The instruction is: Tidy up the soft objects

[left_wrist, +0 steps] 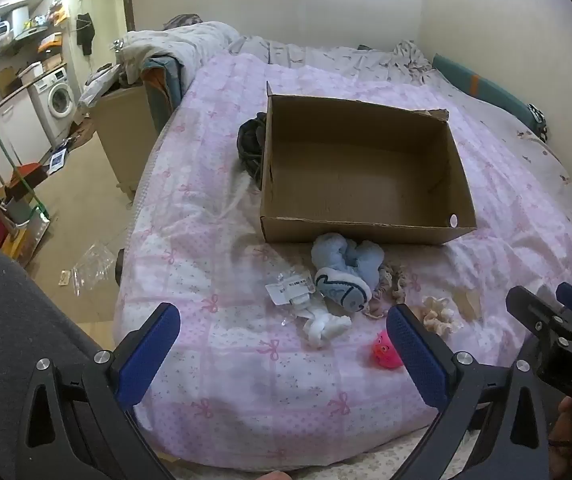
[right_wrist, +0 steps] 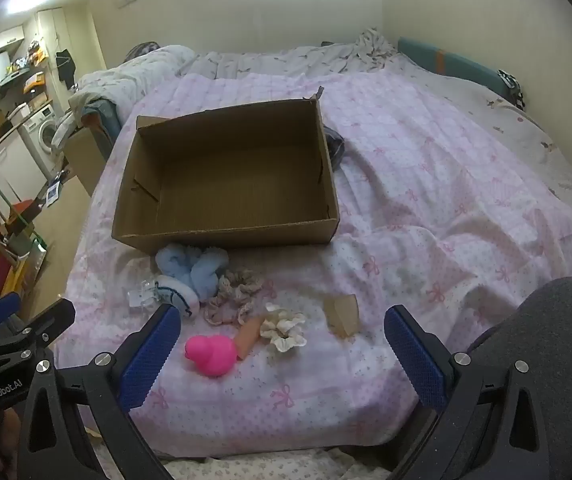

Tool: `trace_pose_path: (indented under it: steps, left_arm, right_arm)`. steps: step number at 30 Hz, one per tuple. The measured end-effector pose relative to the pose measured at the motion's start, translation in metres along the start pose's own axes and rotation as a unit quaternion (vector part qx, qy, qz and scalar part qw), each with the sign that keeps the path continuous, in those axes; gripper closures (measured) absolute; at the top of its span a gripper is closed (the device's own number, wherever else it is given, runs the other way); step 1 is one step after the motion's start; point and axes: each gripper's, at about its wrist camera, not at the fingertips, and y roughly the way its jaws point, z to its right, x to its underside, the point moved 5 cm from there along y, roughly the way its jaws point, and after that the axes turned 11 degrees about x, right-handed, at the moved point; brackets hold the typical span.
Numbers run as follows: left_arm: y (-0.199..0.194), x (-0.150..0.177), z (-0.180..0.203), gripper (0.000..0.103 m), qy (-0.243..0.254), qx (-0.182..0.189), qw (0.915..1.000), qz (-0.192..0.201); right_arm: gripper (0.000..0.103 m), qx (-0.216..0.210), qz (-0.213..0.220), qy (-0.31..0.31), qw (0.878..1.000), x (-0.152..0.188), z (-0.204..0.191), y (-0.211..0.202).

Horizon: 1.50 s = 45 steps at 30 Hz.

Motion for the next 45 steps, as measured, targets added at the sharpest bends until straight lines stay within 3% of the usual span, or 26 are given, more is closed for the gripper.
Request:
trace_pose_path:
  steps: [45]
  left_arm:
    - [-0.006,-0.003,-0.001,0.000,-0.002,0.007,1.0000,0.004]
  right_arm:
    - [0.000,0.007,0.004,0.002,1.000,-0.001,0.002,-0.002]
